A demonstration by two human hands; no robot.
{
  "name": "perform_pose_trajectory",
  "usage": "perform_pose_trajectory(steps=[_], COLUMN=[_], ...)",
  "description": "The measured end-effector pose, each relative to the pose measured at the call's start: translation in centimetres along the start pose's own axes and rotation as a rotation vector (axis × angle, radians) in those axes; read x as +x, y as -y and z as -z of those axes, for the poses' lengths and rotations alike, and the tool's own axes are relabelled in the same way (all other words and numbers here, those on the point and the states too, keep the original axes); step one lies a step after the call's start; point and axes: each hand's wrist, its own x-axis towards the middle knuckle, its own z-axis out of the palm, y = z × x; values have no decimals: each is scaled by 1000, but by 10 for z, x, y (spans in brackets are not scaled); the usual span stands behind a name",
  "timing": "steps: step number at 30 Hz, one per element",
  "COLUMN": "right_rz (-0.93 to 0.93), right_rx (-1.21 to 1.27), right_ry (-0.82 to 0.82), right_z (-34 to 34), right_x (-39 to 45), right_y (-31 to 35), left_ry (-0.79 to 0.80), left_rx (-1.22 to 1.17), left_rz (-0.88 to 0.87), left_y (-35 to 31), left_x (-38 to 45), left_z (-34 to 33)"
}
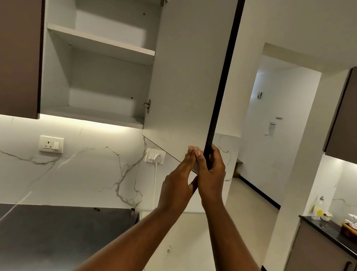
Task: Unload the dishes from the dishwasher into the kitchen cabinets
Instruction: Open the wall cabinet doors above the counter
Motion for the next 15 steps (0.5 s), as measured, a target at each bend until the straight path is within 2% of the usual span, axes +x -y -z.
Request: perform_pose_trajectory(steps=[5,7,11,15], right_rz=[-6,-54,-165,-259], right_rx=[-70,-71,-81,-147], right_ry=[-8,28,108,186], right_z=[-7,-4,4,12], right_x=[-12,-30,-77,-120], right_y=[3,-6,-33,-58], left_ry=[148,207,221,326], left_rx=[117,154,187,302], left_rz=[-31,-58,-86,-19], left_y=[-2,-1,15,41], left_x=[-1,-5,-23,-69], left_z=[18,25,39,45])
